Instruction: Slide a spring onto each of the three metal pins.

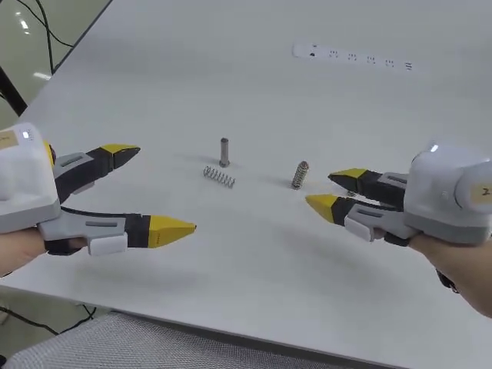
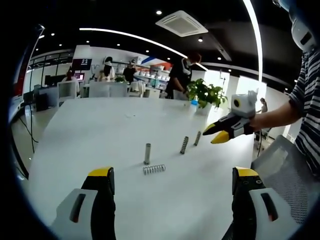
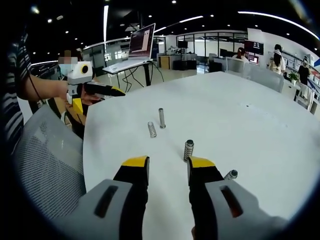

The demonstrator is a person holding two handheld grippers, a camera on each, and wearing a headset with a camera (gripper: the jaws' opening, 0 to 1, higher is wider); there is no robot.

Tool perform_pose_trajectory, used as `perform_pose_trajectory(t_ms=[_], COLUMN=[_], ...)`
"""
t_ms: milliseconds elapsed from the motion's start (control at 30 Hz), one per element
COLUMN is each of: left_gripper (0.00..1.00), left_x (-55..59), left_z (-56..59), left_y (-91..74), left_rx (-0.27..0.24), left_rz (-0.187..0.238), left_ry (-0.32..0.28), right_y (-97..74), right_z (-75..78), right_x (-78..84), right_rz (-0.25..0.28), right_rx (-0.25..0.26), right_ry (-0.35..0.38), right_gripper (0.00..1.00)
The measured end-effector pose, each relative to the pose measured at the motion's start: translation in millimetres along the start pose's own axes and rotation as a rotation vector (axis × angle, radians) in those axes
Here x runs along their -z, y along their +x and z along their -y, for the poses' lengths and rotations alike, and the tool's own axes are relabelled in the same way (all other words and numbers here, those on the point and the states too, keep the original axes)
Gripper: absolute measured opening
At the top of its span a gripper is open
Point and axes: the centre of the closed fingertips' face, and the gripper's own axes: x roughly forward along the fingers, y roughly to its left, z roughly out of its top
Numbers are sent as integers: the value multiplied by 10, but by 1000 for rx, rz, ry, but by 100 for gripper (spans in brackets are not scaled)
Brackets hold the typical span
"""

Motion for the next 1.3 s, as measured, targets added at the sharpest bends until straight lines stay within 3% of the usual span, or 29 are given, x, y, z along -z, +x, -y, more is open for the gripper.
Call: perform_pose_trajectory(t_ms=[267, 633, 967, 1300], left_gripper=[97, 97, 97, 97], left_x=[21, -17, 5, -9], left_z=[11, 32, 16, -6], left_y=[4, 11, -12, -21], left_rx=[4, 14, 14, 14], left_rz=[-6, 1, -12, -16], left_ry=[-2, 10, 15, 16], right_y=[15, 67, 312, 672], right_z=[-91, -130, -230, -434], right_x=[77, 28, -217, -451], right_rz=[-20, -21, -20, -44], right_rx=[-18, -29, -76, -135], right_ry=[-1, -10, -89, -221], right_gripper=[33, 32, 31, 30])
